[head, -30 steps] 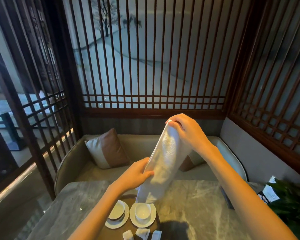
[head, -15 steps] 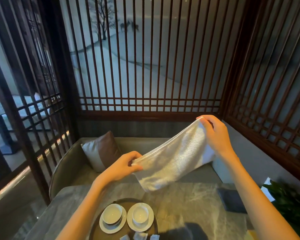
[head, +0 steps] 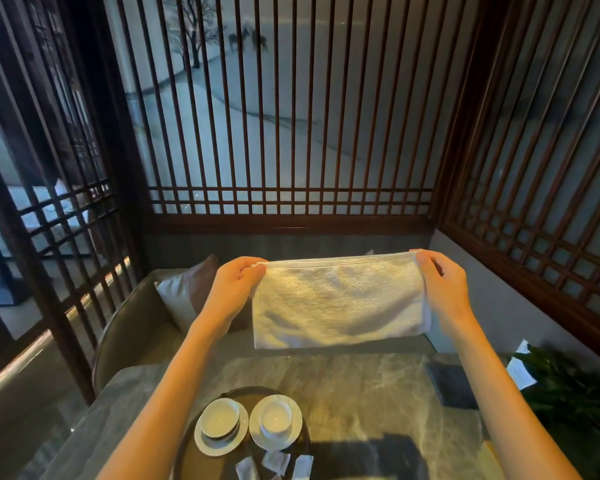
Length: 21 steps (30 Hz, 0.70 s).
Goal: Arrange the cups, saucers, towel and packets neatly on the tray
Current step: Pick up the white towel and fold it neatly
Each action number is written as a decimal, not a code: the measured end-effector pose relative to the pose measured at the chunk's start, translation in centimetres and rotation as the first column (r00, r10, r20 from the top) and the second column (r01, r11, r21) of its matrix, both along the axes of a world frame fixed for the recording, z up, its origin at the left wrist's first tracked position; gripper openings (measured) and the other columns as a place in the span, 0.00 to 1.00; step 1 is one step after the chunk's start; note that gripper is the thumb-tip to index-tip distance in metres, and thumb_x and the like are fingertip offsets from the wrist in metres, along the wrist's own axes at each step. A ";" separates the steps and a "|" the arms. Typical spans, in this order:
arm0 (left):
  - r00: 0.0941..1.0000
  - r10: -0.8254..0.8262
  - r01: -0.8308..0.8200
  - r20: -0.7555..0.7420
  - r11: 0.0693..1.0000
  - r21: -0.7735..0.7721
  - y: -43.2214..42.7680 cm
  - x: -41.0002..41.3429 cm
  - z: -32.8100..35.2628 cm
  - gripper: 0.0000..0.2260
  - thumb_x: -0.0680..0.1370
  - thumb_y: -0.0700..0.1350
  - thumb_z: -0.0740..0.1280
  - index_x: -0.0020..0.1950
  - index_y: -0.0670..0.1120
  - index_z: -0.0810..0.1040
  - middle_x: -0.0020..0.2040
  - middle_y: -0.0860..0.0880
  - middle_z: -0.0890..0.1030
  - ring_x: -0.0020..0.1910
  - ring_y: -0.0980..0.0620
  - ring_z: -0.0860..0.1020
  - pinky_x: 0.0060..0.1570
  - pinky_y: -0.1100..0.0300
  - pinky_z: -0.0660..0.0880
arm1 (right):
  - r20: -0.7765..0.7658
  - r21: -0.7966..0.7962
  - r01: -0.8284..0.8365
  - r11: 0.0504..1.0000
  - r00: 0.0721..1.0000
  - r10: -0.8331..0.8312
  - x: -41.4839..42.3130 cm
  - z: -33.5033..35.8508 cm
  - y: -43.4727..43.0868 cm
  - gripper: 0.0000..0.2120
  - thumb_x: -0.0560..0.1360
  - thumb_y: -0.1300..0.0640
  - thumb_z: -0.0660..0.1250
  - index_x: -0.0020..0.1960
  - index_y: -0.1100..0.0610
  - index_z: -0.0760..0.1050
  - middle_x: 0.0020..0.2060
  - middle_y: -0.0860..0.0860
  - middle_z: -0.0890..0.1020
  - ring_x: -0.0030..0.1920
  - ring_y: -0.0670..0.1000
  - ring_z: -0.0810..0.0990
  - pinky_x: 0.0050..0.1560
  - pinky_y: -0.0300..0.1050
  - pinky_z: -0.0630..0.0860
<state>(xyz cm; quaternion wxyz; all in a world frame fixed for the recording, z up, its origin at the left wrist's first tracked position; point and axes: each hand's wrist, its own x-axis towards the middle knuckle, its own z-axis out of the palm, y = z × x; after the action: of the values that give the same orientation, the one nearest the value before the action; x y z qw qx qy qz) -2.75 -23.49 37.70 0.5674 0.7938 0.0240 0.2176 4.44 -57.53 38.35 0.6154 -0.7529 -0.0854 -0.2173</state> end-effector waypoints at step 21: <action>0.989 -0.111 0.118 -0.098 0.991 0.070 -9.0 -1.9 -4.6 0.10 0.80 0.45 0.64 0.58 0.47 0.81 0.52 0.49 0.84 0.49 0.53 0.82 0.53 0.60 0.81 | -0.165 -0.230 -0.401 0.887 0.914 0.371 -6.4 -5.5 8.8 0.09 0.78 0.56 0.66 0.54 0.46 0.81 0.50 0.45 0.84 0.49 0.47 0.84 0.51 0.45 0.83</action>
<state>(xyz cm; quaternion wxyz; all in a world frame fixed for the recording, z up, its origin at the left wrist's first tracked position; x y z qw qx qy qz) -4.60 -32.46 33.13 0.5469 0.8240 -0.0032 0.1476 -1.98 -48.68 32.83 0.5466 -0.8059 -0.2251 -0.0332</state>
